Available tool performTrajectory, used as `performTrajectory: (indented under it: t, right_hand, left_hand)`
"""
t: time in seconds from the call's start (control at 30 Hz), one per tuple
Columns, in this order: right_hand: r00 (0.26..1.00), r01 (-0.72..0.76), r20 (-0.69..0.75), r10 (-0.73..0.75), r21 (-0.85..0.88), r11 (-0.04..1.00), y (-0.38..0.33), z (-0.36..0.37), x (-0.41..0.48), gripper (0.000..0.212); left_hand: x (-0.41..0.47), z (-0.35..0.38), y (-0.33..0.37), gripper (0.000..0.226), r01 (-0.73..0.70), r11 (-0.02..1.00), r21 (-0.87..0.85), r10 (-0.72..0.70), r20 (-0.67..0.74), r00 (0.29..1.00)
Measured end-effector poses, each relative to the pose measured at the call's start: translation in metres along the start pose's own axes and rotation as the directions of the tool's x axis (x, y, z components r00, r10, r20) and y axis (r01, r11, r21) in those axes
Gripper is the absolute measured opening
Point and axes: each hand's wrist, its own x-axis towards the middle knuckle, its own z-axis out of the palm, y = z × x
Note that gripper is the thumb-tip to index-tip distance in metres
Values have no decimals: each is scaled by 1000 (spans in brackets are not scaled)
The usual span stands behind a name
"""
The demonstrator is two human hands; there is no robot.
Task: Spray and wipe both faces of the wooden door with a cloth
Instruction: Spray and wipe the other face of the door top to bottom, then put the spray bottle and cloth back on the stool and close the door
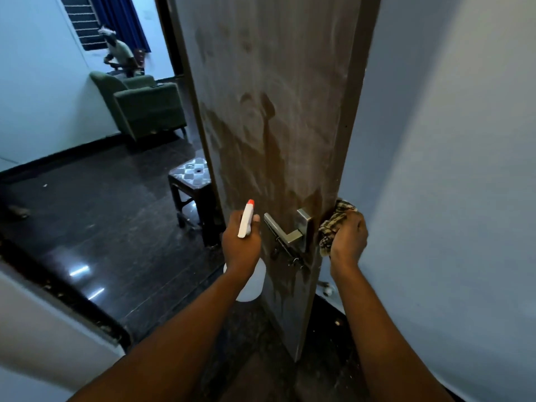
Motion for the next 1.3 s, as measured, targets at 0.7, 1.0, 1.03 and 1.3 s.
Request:
performTrajectory:
  t: [0.7, 1.0, 1.03, 1.3]
  right_hand:
    - [877, 50, -470, -95, -107, 993, -32, 23, 136, 34]
    - [691, 149, -690, -214, -153, 977, -25, 119, 88, 34]
    - [705, 189, -663, -252, -167, 968, -20, 143, 79, 35]
    - [997, -74, -33, 68, -245, 967, 42, 344, 62, 39]
  left_hand:
    - [125, 108, -46, 15, 56, 998, -5, -55, 133, 990]
    - [215, 79, -76, 19, 4, 998, -66, 11, 231, 973]
    - [229, 69, -82, 17, 0, 997, -72, 17, 232, 973]
    - [345, -21, -148, 21, 11, 1000, -17, -6, 233, 972]
